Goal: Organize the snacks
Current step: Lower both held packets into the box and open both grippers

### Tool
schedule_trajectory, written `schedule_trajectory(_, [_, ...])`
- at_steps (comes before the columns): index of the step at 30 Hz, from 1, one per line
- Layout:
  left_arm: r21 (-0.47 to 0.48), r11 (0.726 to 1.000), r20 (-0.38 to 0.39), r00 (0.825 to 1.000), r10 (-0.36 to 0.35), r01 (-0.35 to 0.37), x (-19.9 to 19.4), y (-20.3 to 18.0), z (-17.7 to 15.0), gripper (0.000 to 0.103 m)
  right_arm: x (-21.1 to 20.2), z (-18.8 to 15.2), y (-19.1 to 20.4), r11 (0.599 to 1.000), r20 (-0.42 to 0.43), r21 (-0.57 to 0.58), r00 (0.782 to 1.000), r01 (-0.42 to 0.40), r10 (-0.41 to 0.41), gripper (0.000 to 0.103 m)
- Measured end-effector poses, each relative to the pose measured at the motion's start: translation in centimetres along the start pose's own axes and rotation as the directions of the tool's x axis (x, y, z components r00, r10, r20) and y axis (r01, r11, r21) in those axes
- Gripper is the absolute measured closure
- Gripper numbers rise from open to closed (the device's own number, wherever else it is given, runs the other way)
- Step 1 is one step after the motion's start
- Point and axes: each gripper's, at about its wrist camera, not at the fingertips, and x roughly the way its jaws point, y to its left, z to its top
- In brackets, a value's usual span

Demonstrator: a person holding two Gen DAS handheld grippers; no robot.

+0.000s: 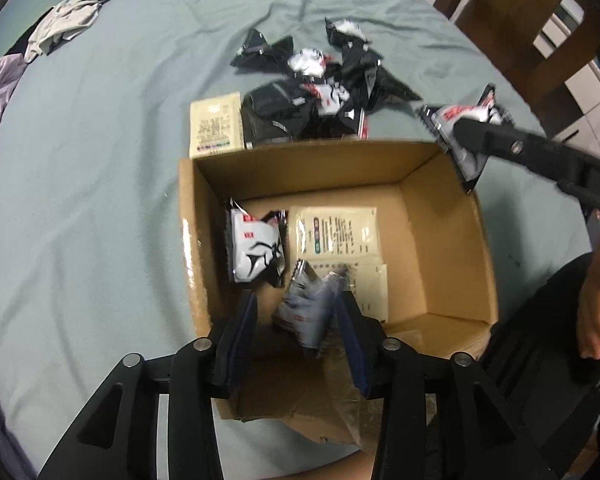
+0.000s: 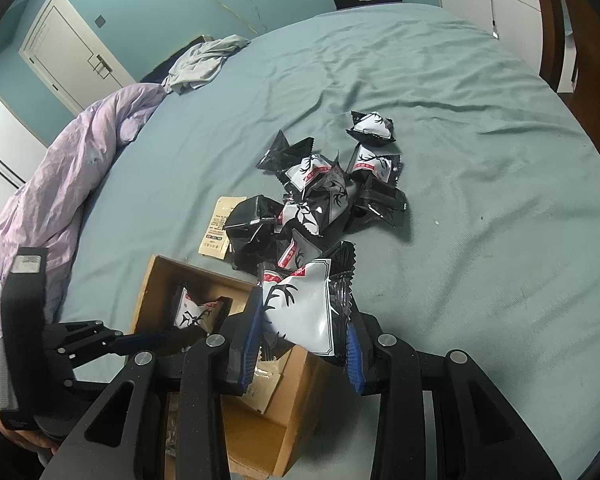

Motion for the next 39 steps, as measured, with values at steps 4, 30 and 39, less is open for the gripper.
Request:
schedule_trajectory(4, [-0.038,0.999,0.068,0.998,-0.005,0.007,-2.3,1.0,0.1,0.052,0.1,-0.1,0.3,1.000,-0.009,-0.011,1.000,-0.013,0.012,0.069])
schedule_trajectory(30, [-0.172,0.973,0.164,0.969,0.186,-0.157,-5.1,5.7,0.6,0.036,9.4,-1.8,8.6,0.983,-0.194,-0.144,0.978,-0.112,0.083,0.062])
schedule_trajectory(39, [-0.161,0.974,0.168,0.968,0.189,-0.162,-5.2,5.4,0.3,0.036,3.8,0.2,5.1,0.983,-0.125,-0.017,0.976,-0.183,0.179,0.040])
